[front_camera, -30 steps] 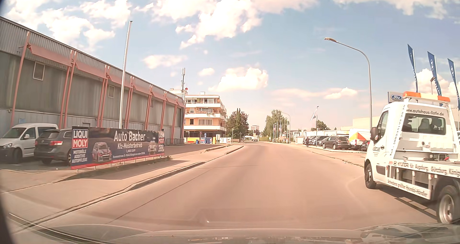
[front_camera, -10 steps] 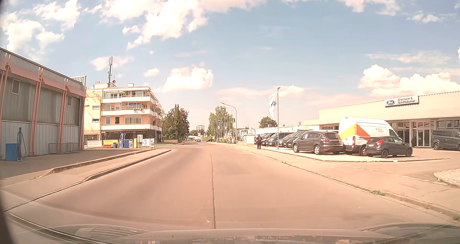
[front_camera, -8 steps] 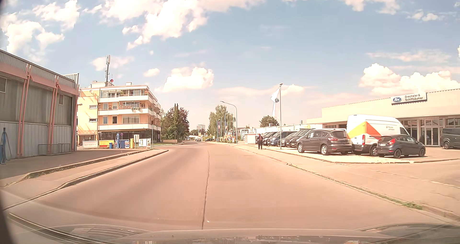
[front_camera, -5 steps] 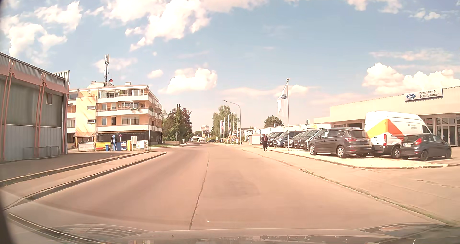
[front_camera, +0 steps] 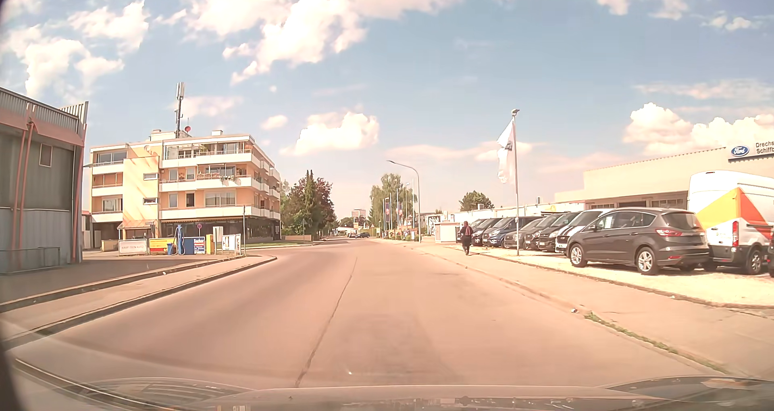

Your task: Follow the waypoints while adhering to traffic rules and regulations

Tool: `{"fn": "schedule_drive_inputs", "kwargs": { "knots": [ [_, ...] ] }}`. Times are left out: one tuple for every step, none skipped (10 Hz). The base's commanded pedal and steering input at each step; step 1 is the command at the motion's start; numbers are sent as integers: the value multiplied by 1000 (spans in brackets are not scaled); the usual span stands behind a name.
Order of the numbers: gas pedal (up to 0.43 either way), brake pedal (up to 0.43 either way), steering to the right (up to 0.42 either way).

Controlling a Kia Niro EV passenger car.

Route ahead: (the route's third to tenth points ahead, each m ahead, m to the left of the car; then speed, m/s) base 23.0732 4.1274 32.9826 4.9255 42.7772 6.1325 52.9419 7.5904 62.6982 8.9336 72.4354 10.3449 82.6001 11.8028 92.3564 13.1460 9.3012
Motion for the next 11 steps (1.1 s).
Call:
{"fn": "schedule_drive_inputs", "kwargs": {
  "knots": [
    [197, 18, -32],
    [197, 18, -32],
    [197, 18, -33],
    [197, 18, -30],
    [209, 18, -27],
    [209, 18, -25],
    [209, 18, -23],
    [209, 18, -19],
    [209, 18, -15],
    [209, 18, -14],
    [209, 18, -13]
  ]
}}
